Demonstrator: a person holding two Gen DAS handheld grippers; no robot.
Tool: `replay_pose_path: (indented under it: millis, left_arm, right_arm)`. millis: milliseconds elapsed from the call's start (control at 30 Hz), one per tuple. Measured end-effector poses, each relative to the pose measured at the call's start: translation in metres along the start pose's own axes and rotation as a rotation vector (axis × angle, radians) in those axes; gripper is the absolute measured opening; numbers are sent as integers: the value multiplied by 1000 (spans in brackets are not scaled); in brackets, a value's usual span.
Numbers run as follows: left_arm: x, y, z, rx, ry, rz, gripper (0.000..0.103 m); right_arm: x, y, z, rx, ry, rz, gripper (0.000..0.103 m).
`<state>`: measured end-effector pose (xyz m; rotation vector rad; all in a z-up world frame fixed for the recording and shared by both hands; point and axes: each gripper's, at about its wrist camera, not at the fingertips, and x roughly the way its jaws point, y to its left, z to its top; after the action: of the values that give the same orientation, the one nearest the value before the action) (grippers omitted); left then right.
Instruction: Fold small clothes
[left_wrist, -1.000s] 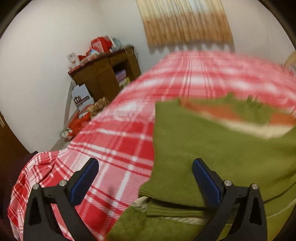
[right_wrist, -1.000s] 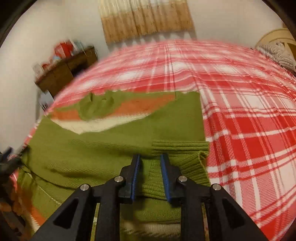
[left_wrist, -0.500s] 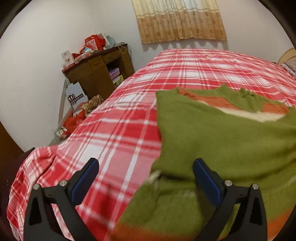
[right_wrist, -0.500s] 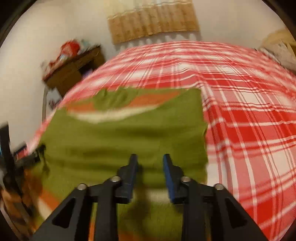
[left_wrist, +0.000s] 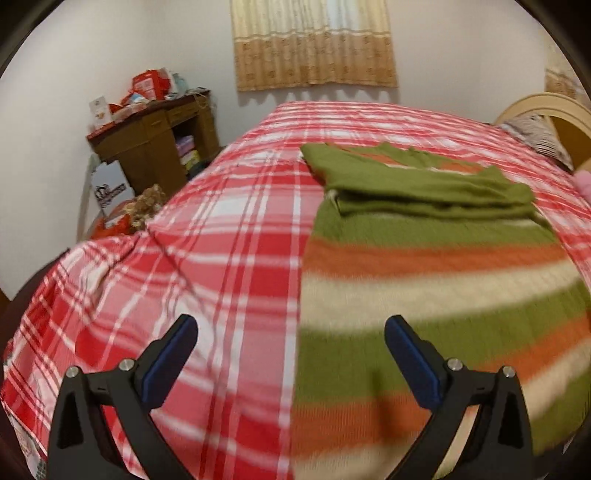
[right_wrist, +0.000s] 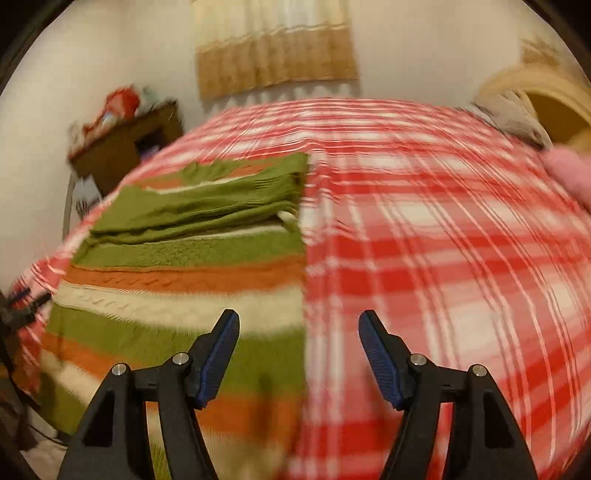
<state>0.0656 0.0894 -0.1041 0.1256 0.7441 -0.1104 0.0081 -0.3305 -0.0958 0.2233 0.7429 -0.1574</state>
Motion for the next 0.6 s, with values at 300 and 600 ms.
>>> replay_pose_path:
  millis: [300, 600]
  left_arm:
    - [-24, -15, -27, 79, -32, -60, 103]
    - [-61, 11, -24, 33, -135, -84, 103]
  right_arm:
    - [-30, 11, -75, 44, 142, 135, 68]
    - [-5, 40, -109, 55, 245, 247, 65]
